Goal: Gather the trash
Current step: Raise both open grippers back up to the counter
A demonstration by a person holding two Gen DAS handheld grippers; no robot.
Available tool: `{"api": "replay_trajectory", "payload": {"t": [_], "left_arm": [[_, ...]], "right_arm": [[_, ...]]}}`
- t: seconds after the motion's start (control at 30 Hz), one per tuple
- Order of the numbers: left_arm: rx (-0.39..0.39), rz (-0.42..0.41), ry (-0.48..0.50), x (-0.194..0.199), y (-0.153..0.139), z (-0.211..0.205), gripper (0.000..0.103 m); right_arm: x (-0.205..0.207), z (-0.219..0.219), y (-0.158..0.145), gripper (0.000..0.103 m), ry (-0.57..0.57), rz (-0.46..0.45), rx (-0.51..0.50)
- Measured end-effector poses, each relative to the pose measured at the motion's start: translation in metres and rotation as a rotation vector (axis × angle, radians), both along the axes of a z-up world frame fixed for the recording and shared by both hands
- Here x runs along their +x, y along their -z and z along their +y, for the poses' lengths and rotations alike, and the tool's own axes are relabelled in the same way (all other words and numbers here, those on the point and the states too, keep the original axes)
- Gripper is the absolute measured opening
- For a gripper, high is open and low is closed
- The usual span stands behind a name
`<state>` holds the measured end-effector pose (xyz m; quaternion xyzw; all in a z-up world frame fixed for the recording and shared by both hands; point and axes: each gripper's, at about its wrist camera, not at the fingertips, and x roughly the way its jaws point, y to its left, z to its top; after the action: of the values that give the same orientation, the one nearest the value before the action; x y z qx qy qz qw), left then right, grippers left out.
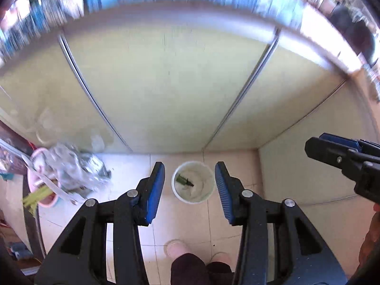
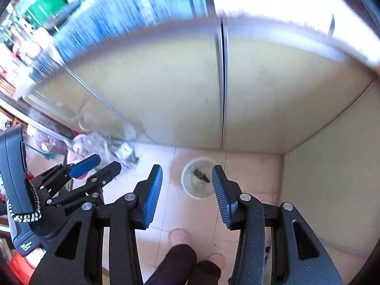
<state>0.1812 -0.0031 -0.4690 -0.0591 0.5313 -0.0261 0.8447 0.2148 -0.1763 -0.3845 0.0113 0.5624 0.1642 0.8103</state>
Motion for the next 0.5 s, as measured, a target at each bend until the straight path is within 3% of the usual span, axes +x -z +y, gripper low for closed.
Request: {"api": "replay_trajectory", "payload": {"t": [0.13, 0.23, 0.5], "left_arm": [[-0.009, -0.04, -0.007, 0.007, -0.064, 0.015, 0.044], [-0.023, -0.076, -0.019, 0.015, -0.108, 0.026, 0.044], [-0.026, -0.143, -0.056, 0.056, -0.178, 0.046, 0.044]], "right_arm": [[0.003, 0.005, -0.065, 0.042, 0.017, -0.063, -0.025], [0.01, 0.009, -0.098, 0.043, 0.043, -0.102, -0.03], [0.035, 0.01, -0.157, 0.044, 0.151, -0.189, 0.015]]}}
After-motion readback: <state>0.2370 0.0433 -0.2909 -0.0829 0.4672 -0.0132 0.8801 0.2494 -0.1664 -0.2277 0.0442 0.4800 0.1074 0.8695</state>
